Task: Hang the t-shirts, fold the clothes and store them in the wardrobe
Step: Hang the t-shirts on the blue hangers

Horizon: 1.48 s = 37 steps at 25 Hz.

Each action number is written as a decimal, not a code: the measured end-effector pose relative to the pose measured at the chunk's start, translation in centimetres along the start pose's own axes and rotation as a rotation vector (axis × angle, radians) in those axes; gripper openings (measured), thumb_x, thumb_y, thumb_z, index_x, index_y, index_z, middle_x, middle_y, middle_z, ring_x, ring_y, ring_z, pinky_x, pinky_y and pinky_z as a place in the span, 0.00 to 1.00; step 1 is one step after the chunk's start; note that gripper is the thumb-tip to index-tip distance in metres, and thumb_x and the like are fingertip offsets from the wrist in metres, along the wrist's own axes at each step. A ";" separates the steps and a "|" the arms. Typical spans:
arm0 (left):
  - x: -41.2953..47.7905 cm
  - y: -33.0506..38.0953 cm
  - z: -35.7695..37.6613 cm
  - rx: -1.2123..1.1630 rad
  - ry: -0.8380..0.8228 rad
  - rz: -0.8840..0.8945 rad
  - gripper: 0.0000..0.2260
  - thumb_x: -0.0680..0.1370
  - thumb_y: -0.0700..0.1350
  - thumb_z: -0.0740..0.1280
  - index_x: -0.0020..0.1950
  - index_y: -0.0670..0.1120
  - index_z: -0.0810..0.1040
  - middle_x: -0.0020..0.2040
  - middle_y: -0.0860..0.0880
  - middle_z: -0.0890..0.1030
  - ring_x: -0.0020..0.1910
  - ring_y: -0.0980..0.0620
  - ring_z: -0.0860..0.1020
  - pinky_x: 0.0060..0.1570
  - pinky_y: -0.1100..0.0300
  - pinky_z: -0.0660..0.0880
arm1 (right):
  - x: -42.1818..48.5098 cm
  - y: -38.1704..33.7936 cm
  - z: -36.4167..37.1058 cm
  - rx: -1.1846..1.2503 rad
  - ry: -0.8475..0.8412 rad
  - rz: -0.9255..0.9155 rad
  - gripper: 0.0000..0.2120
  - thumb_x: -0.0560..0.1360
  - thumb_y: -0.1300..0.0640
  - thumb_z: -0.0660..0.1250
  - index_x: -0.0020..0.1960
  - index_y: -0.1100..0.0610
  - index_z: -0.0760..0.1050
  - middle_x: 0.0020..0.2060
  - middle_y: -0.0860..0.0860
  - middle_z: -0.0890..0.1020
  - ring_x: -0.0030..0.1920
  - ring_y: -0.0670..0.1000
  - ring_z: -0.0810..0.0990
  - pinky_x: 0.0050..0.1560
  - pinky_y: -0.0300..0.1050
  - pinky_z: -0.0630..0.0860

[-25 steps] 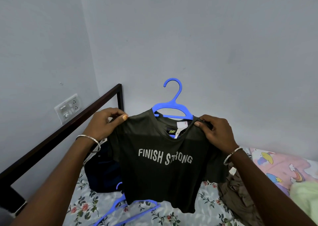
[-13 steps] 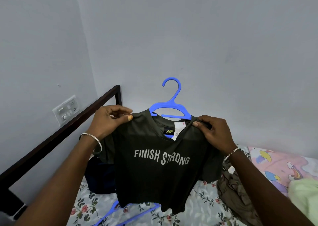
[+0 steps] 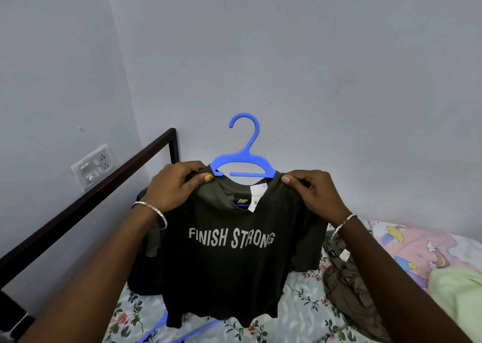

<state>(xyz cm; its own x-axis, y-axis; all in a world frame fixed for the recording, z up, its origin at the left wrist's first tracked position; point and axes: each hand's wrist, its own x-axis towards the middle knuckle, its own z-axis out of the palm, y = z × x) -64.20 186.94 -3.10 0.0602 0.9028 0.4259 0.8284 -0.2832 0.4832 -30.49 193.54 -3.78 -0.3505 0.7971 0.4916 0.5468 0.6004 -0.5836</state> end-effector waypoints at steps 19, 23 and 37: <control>-1.0 -2.8 -2.2 -0.500 0.033 -0.136 0.10 0.78 0.51 0.67 0.54 0.49 0.84 0.49 0.51 0.86 0.53 0.51 0.83 0.62 0.46 0.76 | -1.3 0.7 -1.7 0.163 0.246 0.173 0.19 0.73 0.55 0.77 0.60 0.52 0.74 0.42 0.47 0.82 0.39 0.44 0.81 0.39 0.31 0.74; -1.5 -2.7 -2.4 -0.530 0.021 -0.152 0.11 0.76 0.52 0.67 0.54 0.50 0.85 0.48 0.51 0.86 0.52 0.52 0.83 0.61 0.46 0.76 | -0.3 0.6 -2.0 0.095 0.367 0.121 0.05 0.74 0.58 0.75 0.47 0.57 0.80 0.38 0.49 0.84 0.38 0.46 0.80 0.42 0.39 0.75; -2.2 -2.3 -2.8 -0.614 -0.045 -0.176 0.09 0.79 0.44 0.67 0.54 0.45 0.85 0.48 0.47 0.86 0.51 0.49 0.84 0.58 0.51 0.77 | 0.7 -1.1 -1.3 -0.053 0.210 -0.030 0.07 0.80 0.50 0.67 0.48 0.50 0.82 0.44 0.41 0.84 0.47 0.43 0.80 0.48 0.44 0.75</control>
<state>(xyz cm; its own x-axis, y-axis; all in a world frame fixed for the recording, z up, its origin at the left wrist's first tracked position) -67.86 184.68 -3.01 -0.0132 0.9616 0.2741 0.3589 -0.2514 0.8989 -30.34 193.34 -1.97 -0.2047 0.7446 0.6354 0.5796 0.6153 -0.5343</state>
